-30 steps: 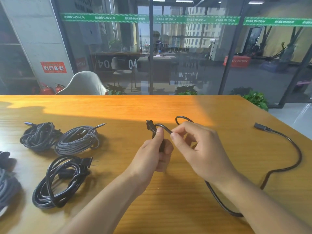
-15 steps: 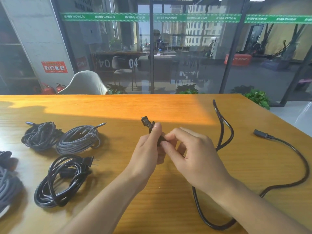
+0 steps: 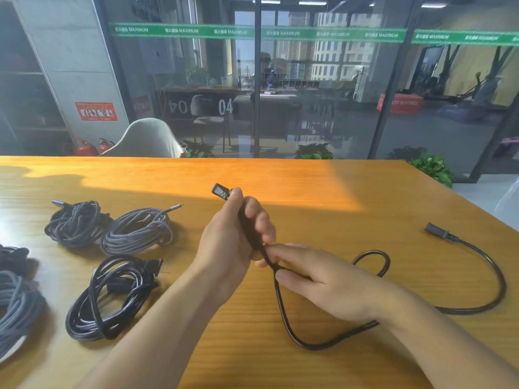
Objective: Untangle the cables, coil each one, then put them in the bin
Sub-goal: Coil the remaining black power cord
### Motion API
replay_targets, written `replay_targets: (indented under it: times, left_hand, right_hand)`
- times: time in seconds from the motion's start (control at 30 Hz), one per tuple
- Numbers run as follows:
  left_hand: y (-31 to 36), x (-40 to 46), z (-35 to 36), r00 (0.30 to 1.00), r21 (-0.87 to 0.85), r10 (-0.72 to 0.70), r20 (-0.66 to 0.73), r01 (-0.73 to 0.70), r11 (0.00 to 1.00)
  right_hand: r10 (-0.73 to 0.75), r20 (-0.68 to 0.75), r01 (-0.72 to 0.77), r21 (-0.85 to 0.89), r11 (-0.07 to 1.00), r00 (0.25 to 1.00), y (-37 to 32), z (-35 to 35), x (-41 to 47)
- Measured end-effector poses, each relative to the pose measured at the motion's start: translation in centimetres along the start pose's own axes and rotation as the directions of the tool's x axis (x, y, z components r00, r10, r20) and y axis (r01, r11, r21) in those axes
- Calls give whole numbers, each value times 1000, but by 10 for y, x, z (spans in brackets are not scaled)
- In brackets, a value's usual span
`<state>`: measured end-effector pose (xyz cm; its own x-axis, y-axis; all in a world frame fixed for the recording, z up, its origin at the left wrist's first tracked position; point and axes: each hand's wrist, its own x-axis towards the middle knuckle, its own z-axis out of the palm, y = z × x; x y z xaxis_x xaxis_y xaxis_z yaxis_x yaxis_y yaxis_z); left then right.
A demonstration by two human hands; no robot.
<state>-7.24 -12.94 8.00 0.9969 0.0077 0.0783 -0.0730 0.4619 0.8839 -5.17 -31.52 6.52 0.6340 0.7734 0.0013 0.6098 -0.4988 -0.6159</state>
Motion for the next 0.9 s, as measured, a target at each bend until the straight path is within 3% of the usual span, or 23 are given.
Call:
replay_targets:
  times: [0.1, 0.33, 0.53, 0.63, 0.7, 0.77, 0.83, 0.9]
  left_hand:
    - [4, -1, 1, 994, -86, -12, 112, 22, 996]
    - [4, -5, 0, 993, 35, -21, 115, 17, 999]
    - [0, -5, 1, 991, 127, 14, 134, -32, 991]
    - [1, -3, 0, 993, 194, 63, 105, -82, 978]
    - [3, -2, -2, 993, 201, 96, 75, -110, 973]
    - [6, 0, -5, 992, 188, 119, 38, -124, 974]
    - [9, 0, -8, 991, 177, 134, 7, -133, 975]
    - [11, 0, -10, 990, 169, 138, -18, -133, 977]
  right_hand:
    - [-21, -75, 12, -122, 993, 997, 17, -1, 6]
    - [43, -41, -41, 37, 998, 998, 25, -17, 6]
    - [166, -157, -197, -205, 959, 974, 28, -41, -1]
    - [144, -493, -306, -265, 915, 858, 34, -49, -5]
    - [36, -728, -306, -242, 921, 685, 36, -50, -6]
    - [-50, -835, -300, -252, 920, 548, 35, -50, -6]
    - [1, -853, -282, -172, 944, 522, 36, -48, -4]
    - [224, -788, -212, 121, 970, 574, 40, -45, 0]
